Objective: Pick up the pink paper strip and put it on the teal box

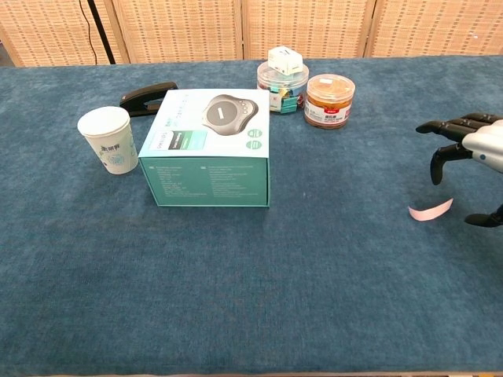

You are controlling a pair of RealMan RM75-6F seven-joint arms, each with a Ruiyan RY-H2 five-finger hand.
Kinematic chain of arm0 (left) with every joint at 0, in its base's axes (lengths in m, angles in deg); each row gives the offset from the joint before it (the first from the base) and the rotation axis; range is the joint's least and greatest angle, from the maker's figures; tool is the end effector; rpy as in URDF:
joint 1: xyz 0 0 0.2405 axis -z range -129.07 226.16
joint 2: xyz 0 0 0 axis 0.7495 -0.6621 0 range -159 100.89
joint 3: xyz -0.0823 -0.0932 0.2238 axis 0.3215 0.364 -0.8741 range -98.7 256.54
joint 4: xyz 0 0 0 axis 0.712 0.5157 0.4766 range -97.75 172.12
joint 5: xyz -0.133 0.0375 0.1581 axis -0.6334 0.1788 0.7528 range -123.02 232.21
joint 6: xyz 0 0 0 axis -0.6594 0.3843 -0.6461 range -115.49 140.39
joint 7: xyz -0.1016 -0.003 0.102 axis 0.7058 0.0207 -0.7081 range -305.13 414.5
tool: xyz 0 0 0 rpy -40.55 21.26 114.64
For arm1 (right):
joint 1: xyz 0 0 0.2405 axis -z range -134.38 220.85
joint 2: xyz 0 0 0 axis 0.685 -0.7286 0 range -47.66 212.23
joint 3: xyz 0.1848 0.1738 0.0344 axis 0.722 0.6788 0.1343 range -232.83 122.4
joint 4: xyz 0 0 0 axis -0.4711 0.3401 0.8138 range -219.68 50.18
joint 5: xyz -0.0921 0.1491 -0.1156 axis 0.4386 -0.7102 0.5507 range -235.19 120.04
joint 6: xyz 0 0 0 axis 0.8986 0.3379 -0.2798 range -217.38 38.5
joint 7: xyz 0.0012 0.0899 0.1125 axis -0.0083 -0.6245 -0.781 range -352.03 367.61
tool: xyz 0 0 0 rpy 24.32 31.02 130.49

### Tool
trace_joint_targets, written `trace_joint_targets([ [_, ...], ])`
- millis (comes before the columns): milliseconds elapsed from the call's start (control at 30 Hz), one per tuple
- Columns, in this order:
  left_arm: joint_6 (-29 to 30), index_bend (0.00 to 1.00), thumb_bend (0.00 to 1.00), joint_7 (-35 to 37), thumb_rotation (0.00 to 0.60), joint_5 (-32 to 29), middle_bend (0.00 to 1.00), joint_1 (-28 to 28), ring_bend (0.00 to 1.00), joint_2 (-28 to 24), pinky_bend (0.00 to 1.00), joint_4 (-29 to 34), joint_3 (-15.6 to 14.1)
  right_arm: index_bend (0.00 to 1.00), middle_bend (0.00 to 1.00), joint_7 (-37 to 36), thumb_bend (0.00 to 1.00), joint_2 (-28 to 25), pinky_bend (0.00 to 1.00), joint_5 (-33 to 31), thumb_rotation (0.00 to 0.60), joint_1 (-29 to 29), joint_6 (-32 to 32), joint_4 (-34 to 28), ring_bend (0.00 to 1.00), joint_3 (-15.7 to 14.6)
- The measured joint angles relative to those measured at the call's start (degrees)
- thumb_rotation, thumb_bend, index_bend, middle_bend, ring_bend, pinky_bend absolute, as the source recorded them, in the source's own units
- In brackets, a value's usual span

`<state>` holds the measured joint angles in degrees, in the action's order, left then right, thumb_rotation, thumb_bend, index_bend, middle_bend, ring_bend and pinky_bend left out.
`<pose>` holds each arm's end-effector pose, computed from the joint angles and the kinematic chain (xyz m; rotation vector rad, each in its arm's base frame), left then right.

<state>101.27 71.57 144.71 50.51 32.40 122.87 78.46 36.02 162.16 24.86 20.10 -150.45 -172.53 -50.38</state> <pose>-0.3357 0.1539 0.1828 -1.3621 -1.0046 -1.0069 -0.2417 -0.2641 0.0270 1.9044 -0.6701 0.6779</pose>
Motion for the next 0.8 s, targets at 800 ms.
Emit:
trace_joint_targets([
  [800, -0.5, 0.0, 0.0, 0.7, 0.6, -0.2, 0.0, 0.0, 0.0, -0.2, 0.0, 0.1, 0.0, 0.47, 0.0, 1.2, 0.41, 2.8, 0.0, -3.0, 0.6, -2.9, 1.6, 3.4, 0.0, -0.6],
])
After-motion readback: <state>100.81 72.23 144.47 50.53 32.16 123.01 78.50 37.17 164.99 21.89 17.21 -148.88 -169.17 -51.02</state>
